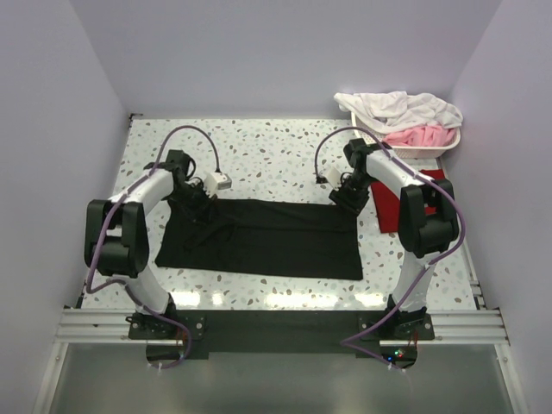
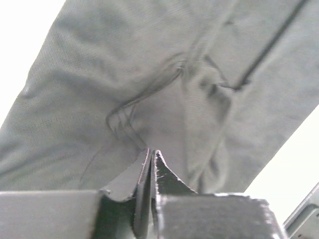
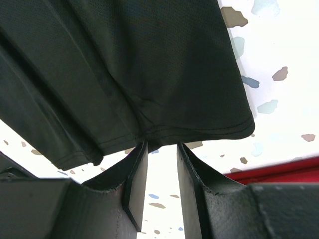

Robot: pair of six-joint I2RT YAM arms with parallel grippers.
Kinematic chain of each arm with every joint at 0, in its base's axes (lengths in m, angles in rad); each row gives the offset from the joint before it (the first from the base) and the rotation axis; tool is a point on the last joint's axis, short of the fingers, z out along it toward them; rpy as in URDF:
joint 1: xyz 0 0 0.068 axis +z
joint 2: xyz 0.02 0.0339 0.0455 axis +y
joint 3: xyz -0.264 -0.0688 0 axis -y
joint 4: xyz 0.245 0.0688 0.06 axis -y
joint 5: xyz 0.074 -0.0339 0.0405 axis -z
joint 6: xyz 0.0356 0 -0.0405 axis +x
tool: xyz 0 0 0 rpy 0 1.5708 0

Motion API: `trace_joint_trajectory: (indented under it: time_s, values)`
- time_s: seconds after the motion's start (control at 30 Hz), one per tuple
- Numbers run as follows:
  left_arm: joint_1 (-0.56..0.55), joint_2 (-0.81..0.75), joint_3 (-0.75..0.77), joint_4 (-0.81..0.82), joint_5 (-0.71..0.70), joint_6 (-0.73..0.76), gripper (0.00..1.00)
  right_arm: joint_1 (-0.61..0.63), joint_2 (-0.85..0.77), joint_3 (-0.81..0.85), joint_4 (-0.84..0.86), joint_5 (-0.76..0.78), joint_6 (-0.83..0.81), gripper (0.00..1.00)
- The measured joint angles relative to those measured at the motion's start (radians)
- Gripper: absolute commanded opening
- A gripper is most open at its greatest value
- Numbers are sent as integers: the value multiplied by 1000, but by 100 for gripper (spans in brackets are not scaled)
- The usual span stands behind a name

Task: Fold and stack the t-shirts
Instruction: Fold the tshirt

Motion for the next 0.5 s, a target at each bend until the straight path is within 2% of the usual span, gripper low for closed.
trace_joint_trajectory:
  time_s: [0.03, 0.3, 0.33, 0.5]
  values:
    - [-1, -19, -2, -8, 10, 10, 0, 0, 0, 0, 0, 0, 0, 34]
    - [-39, -58, -37, -47, 61, 51, 1, 0, 0, 0, 0, 0, 0, 33]
    - [-46, -58, -46, -47, 61, 48, 8, 0, 0, 0, 0, 0, 0, 33]
    - [-37, -56, -56, -35, 60, -5, 22, 0, 0, 0, 0, 0, 0, 33]
